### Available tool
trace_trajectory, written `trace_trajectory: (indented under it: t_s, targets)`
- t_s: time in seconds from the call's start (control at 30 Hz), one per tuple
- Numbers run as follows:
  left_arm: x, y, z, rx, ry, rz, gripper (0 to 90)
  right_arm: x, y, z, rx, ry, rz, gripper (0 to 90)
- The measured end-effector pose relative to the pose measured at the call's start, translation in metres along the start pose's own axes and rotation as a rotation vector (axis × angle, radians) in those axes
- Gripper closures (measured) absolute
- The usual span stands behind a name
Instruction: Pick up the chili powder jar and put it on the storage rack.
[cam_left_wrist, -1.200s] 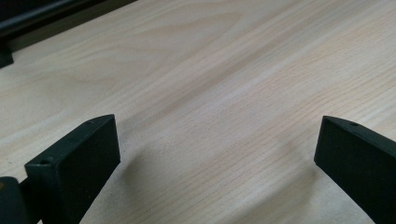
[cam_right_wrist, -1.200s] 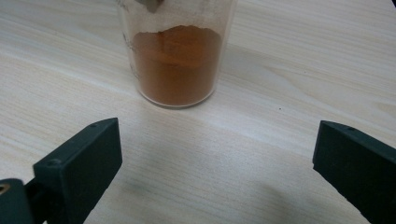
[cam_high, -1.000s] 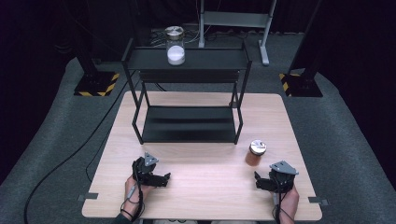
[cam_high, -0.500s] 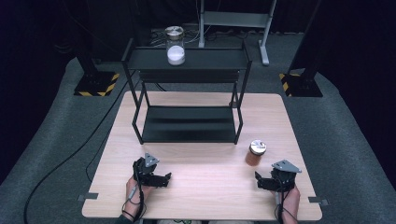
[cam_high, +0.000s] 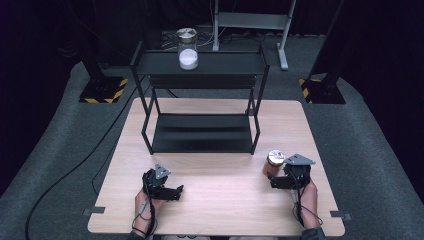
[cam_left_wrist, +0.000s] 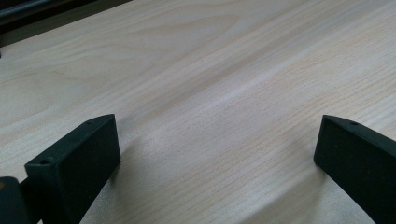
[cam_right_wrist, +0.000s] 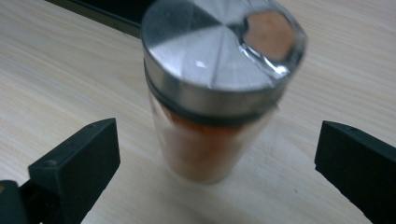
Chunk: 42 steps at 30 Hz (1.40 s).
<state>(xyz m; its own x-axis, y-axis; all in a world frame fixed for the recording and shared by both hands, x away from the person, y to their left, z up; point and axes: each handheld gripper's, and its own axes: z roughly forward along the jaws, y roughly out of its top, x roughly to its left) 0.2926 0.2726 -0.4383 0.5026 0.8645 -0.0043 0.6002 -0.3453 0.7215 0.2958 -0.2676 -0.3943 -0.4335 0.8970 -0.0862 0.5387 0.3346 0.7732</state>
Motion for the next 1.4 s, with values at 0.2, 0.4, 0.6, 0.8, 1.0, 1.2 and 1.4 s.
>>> trace_trajectory:
  t_s: [0.2, 0.4, 0.6, 0.8, 1.0, 1.2, 1.4]
  targets:
    - [0.0, 0.0, 0.0, 0.0, -0.001, -0.001, 0.0, 0.005, 0.001, 0.015, -0.014, -0.018, 0.001, 0.0]
    - [0.0, 0.0, 0.0, 0.0, -0.001, -0.001, 0.0, 0.005, 0.003, 0.026, -0.005, -0.006, -0.011, 0.0]
    - [0.0, 0.0, 0.0, 0.0, -0.001, -0.001, 0.0, 0.006, 0.003, 0.028, -0.014, -0.018, -0.002, 9.2]
    - [0.0, 0.0, 0.0, 0.0, -0.001, 0.0, 0.0, 0.0, 0.0, 0.026, -0.021, 0.01, 0.014, 22.0]
    - [0.0, 0.0, 0.0, 0.0, -0.001, -0.001, 0.0, -0.001, -0.004, 0.027, -0.019, 0.013, 0.041, 30.3]
    - [0.0, 0.0, 0.0, -0.001, 0.001, 0.001, 0.0, -0.001, -0.003, 0.027, -0.013, 0.015, 0.049, 30.7]
    - [0.0, 0.0, 0.0, -0.001, 0.001, 0.001, 0.0, 0.004, 0.01, 0.025, 0.033, 0.009, 0.029, 30.8]
